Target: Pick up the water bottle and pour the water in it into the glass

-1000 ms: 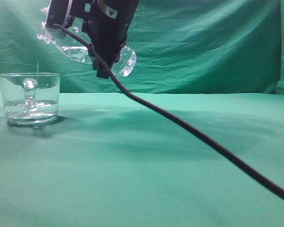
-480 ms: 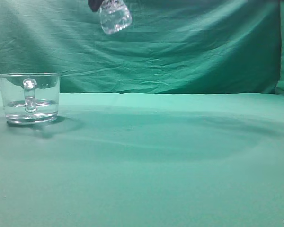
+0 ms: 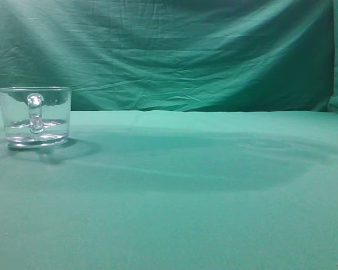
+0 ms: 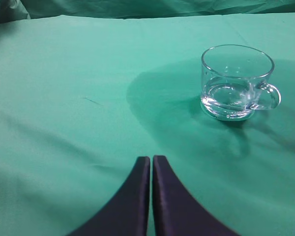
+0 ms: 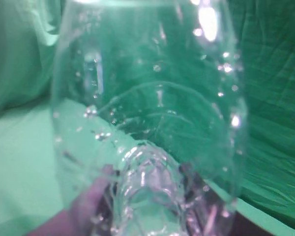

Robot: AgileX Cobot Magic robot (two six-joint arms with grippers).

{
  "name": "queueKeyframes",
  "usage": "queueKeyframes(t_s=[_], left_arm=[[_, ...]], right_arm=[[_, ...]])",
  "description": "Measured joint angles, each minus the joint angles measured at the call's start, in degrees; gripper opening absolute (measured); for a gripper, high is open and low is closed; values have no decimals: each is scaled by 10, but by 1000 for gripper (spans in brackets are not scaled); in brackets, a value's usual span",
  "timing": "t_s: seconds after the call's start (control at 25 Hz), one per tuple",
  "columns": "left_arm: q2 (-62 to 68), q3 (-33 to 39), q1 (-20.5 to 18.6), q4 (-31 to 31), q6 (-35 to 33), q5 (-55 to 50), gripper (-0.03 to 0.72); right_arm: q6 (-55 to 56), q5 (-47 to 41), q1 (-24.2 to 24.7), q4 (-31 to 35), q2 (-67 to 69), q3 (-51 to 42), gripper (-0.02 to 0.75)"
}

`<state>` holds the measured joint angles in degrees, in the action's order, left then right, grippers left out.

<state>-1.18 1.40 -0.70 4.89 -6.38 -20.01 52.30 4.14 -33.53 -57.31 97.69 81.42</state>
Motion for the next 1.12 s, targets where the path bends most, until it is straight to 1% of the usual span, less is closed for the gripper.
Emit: queueKeyframes(t_s=[0.16, 0.4, 0.52, 0.6, 0.76, 0.92, 1.12], left_arm=[[0, 0, 0, 0, 0, 0, 0], [0, 0, 0, 0, 0, 0, 0], [0, 0, 0, 0, 0, 0, 0], [0, 0, 0, 0, 0, 0, 0], [0, 0, 0, 0, 0, 0, 0], [0, 0, 0, 0, 0, 0, 0], [0, 0, 0, 0, 0, 0, 0]], right_arm=[[4, 87, 63, -6, -45, -88, 302], [-1, 208, 164, -16, -66, -199, 302], [-45, 262, 208, -17, -66, -251, 302], [-92, 289, 230, 1, -66, -291, 302], [-180, 348, 260, 62, -66, -364, 302], [-238, 387, 274, 113, -42, -408, 302], [-263, 413, 274, 125, 21, -423, 302]])
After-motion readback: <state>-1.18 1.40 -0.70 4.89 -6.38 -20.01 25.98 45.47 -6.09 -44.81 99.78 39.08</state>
